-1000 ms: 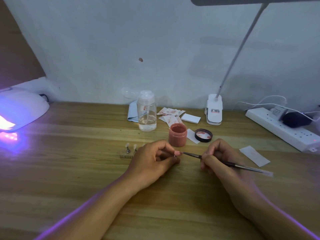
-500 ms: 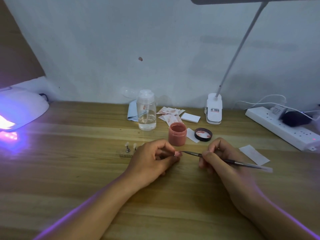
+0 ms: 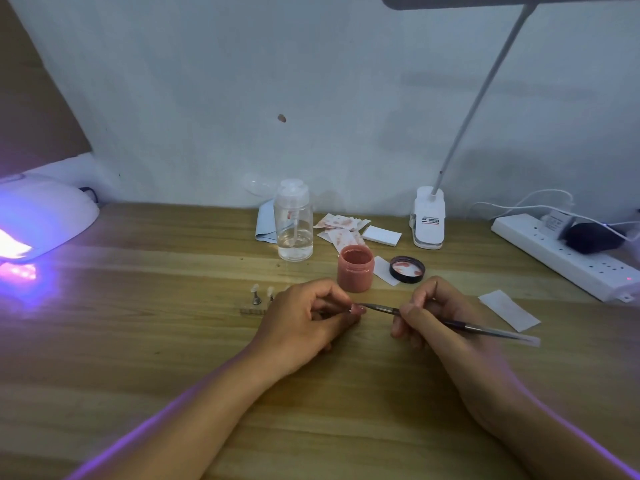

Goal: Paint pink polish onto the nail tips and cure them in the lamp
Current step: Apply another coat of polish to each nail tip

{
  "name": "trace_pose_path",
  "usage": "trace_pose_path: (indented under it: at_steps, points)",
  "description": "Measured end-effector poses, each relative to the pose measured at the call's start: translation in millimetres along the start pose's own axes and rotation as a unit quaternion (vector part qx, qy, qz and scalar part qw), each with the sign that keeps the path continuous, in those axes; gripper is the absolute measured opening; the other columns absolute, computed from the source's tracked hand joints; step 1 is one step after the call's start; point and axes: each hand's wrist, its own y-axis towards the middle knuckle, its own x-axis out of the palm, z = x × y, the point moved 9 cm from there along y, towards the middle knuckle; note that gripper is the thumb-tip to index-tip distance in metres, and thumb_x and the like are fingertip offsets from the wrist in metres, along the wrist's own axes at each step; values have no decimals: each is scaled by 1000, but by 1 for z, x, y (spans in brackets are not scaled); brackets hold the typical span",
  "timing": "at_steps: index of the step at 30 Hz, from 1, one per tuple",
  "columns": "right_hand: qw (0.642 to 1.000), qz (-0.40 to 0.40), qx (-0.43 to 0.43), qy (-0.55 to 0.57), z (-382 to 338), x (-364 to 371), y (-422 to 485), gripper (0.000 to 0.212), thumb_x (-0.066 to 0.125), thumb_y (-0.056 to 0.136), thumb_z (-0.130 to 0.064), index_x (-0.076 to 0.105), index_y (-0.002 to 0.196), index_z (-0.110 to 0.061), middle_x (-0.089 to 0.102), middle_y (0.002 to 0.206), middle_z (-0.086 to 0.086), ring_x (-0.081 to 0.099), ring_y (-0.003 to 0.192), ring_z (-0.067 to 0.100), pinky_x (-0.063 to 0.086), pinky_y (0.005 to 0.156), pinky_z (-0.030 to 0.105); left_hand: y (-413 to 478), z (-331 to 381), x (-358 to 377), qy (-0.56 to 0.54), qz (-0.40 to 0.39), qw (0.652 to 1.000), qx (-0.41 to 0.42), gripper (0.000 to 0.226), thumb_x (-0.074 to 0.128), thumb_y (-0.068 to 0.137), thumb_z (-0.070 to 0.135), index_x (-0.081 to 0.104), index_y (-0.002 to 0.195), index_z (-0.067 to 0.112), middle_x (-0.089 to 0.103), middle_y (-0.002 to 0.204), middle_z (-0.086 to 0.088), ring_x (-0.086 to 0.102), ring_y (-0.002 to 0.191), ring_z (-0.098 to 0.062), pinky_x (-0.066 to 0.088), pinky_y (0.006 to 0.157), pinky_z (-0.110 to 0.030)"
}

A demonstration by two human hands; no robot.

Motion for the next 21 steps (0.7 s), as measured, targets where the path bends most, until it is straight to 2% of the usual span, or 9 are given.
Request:
trace_pose_path:
  at_steps: [6,10,14,18,21]
  points:
    - [1000,-15,-10,-16,1,1,0,12,56,92,-2,47,88,4,69,71,9,51,62,16,39,56,21,0,1,0,-5,0,1000,3,7,77,84,30,71,81,32,76,82,11,60,54,-5,47,48,-21]
    - [1000,-12,-14,-10,2,-1,1,10,55,92,1,48,86,1,68,72,8,57,63,4,43,57,15,-1,2,1,-13,-4,1000,4,6,76,84,31,72,81,34,76,84,12,61,56,0,47,49,-18]
    - [999,-30,-6,-22,5,3,1,10,57,91,-1,49,89,3,69,73,8,57,64,6,42,57,16,-1,1,0,-3,-2,1000,2,5,76,84,30,71,83,32,76,83,10,59,54,-4,47,50,-20]
    - [1000,21,-17,6,5,-8,2,7,54,92,1,48,89,1,67,69,6,55,62,6,43,56,15,-1,1,1,-9,-3,1000,-1,7,76,84,31,71,84,36,76,84,11,61,56,-6,48,50,-23]
    - [999,27,-11,20,6,-11,2,6,51,92,3,49,88,-2,64,67,5,52,60,9,43,55,16,-1,1,-1,-15,7,1000,-1,6,76,84,34,71,85,30,76,84,10,61,56,-9,51,51,-25]
